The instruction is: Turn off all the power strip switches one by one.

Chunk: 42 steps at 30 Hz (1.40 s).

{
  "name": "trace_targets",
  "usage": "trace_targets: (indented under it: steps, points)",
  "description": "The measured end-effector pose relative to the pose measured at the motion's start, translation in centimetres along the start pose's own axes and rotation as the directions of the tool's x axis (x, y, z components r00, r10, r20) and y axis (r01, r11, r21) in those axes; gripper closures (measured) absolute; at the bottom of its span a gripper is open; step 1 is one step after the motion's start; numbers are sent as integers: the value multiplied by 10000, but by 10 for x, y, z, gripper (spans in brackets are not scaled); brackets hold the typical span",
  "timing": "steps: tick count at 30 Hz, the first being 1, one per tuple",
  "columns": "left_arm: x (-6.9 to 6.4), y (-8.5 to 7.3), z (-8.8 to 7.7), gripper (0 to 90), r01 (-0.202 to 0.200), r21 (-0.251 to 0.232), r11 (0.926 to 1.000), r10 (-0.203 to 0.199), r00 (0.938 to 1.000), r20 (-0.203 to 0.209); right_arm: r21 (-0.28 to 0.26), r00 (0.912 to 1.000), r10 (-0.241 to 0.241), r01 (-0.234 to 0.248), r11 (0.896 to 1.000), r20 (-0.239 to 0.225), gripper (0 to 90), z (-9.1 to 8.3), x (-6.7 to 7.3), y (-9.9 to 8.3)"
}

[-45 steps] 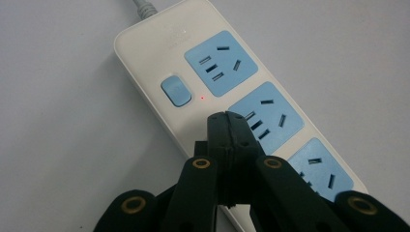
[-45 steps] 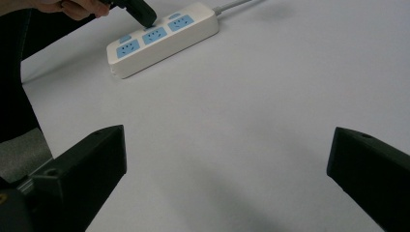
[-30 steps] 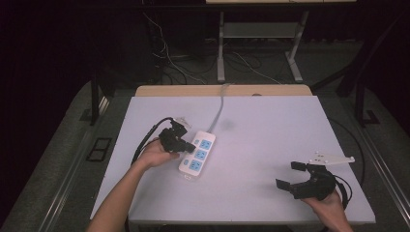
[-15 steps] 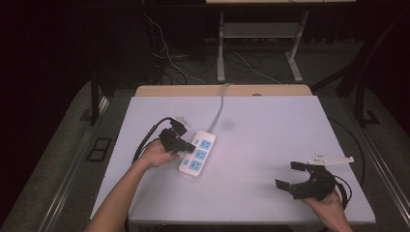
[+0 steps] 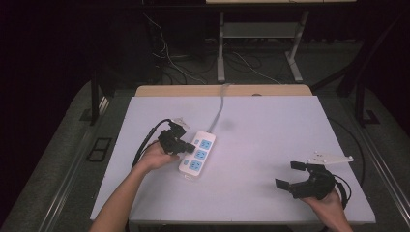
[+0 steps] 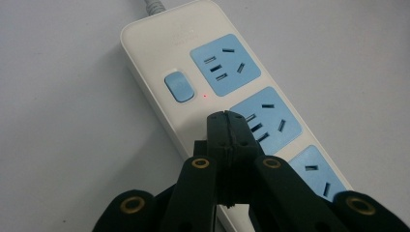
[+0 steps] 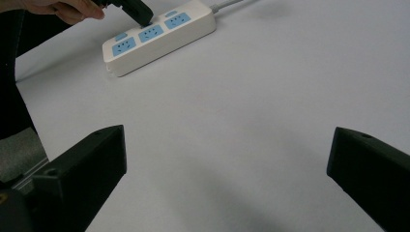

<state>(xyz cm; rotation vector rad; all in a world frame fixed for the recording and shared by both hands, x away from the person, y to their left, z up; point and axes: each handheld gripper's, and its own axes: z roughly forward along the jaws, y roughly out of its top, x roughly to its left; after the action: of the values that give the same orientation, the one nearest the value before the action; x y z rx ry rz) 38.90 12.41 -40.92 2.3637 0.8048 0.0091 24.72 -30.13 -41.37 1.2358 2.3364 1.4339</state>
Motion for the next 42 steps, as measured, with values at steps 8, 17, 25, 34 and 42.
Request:
trace_targets:
  steps: [8, 17, 25, 34, 42]
  points:
    - [-2, -4, 0, 893, 18, -311, 9995, -22, 9999, -134, -21, 10000, 33, -33, 10000, 15, 4, -1, 0, 0]
    - [-3, 6, -10, 890, -34, -699, 9976, 24, 9999, -140, -91, 10000, 76, -75, 9999, 49, 4, -3, -1, 1]
    - [-2, 22, -20, 889, -168, -930, 9955, 149, 9997, -213, -141, 10000, 67, -66, 9999, 64, 4, -4, -2, 0]
    - [4, 30, -18, 889, -232, -833, 9963, 206, 9993, -320, -140, 9999, 105, -104, 9998, 89, 4, -5, -3, 0]
    - [8, 35, -12, 889, -210, -740, 9970, 184, 9992, -361, -135, 10000, 66, -65, 9999, 69, 4, -5, -2, 0]
